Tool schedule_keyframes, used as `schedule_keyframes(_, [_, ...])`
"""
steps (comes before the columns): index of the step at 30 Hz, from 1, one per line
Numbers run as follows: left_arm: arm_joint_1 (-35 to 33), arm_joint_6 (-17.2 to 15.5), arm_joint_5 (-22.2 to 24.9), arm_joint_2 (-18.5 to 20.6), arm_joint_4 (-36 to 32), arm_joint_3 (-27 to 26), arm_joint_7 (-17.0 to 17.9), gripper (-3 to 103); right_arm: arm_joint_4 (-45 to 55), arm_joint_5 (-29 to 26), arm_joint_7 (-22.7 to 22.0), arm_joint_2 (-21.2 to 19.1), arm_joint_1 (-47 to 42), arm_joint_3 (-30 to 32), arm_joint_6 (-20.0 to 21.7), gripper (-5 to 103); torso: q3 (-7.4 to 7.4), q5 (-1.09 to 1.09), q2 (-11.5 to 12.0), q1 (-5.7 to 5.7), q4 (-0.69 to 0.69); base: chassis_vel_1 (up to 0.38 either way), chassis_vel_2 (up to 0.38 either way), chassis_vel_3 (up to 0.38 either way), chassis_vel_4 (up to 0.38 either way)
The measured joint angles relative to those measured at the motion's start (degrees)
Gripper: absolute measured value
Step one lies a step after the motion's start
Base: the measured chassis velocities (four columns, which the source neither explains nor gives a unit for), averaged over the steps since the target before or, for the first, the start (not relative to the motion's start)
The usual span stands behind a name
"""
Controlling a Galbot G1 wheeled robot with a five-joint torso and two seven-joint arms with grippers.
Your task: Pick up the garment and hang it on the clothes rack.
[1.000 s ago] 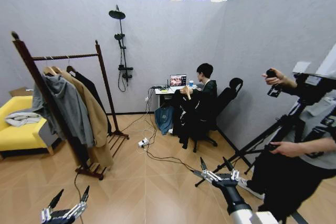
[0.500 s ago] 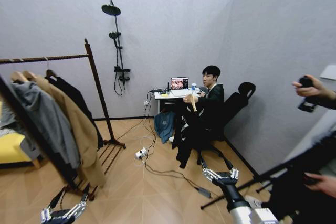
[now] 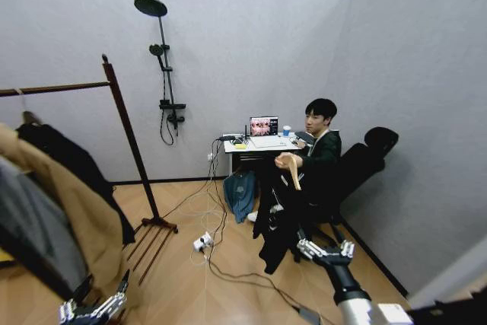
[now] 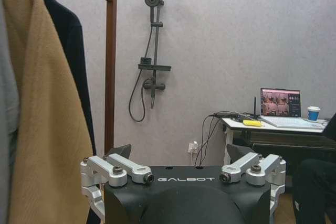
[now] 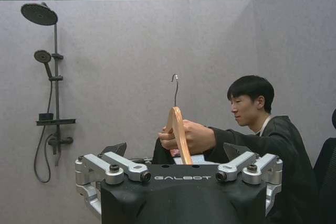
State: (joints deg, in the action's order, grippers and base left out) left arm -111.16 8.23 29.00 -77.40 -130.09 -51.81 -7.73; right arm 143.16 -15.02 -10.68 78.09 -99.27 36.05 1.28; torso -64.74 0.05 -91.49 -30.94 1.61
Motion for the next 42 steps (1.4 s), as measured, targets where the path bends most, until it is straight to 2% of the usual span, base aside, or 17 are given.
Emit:
schedule_keyframes(1, [0.00, 0.00, 0.00, 0.00, 0.00, 0.00, -0.01, 100, 0.03, -0.84, -0.32, -0.43, 0.40, 0.83, 0.00, 100, 0.01, -0.08, -0.01, 0.01, 0.02, -0.173, 0.225, 0.193, -0.119])
schedule_keyframes(4, [0.00, 0.00, 0.00, 0.01, 0.00, 0.00, -0.01, 100, -0.18, -4.12, -0.25, -0.97, 0.88, 2.21, 0.03, 100, 0.00, -0.01, 0.00, 0.01, 0.02, -0.049, 0.084, 0.034, -0.097])
schedule_keyframes(7, [0.00, 0.00, 0.00, 0.01, 0.00, 0.00, -0.01, 100, -0.57, -5.49, 0.51, -0.88, 0.86, 2.34, 0.07, 100, 0.03, -0.09, -0.03, 0.10, 0.03, -0.001, 0.044, -0.022, -0.001])
schedule_keyframes(10, [-0.01, 0.00, 0.00, 0.00, 0.00, 0.00, 0.00, 100, -1.07, -5.22, 0.32, -0.53, 0.90, 1.97, 0.18, 100, 0.05, -0.02, -0.08, 0.16, 0.01, 0.036, -0.013, -0.022, 0.022])
schedule_keyframes(17, [-0.01, 0.00, 0.00, 0.00, 0.00, 0.00, 0.00, 100, -1.50, -4.47, 0.33, -0.30, 0.80, 1.69, 0.58, 100, 0.04, -0.05, -0.07, 0.14, 0.02, -0.009, 0.019, 0.004, -0.007])
schedule_keyframes(27, [-0.01, 0.00, 0.00, 0.00, 0.00, 0.00, 0.01, 100, -2.81, -4.15, 0.25, 0.10, 1.99, 1.34, 0.80, 100, 0.02, -0.05, -0.02, 0.05, 0.01, -0.177, 0.175, 0.201, -0.161])
schedule_keyframes(40, [0.00, 0.00, 0.00, 0.00, 0.00, 0.00, 0.01, 100, -4.39, -4.03, -2.49, -1.93, 6.38, 3.16, 0.57, 100, 0.00, -0.03, 0.00, -0.01, 0.02, -0.172, 0.171, 0.174, -0.174])
schedule_keyframes(42, [0.00, 0.00, 0.00, 0.00, 0.00, 0.00, 0.00, 100, -4.82, -4.31, -2.49, -2.06, 6.79, 3.18, 0.12, 103, 0.01, -0.06, 0.00, 0.04, 0.02, 0.000, 0.000, 0.000, 0.000])
